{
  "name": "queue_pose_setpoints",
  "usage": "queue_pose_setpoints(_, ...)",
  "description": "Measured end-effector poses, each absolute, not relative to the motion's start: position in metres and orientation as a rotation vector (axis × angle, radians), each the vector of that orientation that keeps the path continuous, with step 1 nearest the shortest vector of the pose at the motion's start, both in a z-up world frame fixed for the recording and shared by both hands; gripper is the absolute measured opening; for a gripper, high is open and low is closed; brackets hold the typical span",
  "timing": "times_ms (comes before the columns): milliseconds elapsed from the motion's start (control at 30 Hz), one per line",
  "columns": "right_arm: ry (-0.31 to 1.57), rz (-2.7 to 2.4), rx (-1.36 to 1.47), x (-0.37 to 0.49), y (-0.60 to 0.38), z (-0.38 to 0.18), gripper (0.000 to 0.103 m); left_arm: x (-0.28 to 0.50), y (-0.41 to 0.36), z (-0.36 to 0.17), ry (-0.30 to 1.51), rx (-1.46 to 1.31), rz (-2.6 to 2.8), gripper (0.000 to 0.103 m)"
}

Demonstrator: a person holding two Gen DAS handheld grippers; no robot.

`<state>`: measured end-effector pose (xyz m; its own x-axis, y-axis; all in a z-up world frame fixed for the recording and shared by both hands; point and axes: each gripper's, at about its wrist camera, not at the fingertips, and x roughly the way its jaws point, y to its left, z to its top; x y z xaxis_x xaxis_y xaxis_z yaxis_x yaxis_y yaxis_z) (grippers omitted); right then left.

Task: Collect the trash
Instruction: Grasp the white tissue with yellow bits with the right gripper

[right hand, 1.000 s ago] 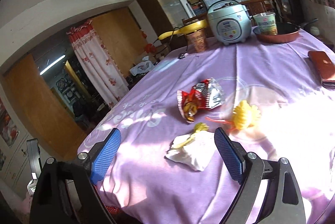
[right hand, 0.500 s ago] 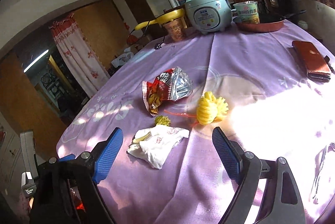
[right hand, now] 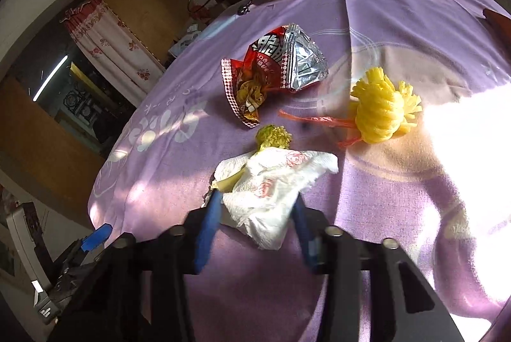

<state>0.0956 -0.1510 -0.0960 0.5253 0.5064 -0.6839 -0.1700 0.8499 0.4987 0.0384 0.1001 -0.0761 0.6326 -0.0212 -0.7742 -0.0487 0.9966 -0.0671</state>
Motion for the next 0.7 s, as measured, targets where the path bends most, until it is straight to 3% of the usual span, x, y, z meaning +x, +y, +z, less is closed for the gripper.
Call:
queue_pose_setpoints(267,0.623,0.522,0.325,0.044,-0.162,-0.034,0.010,0.042,0.098,-0.071,0.887,-0.085,0.007,0.094)
queue_pose_setpoints(700,0.660,0.361,0.419,0.048,-0.233,-0.060,0.011,0.081,0.020,-0.053,0.858,0.070,-0.116,0.093)
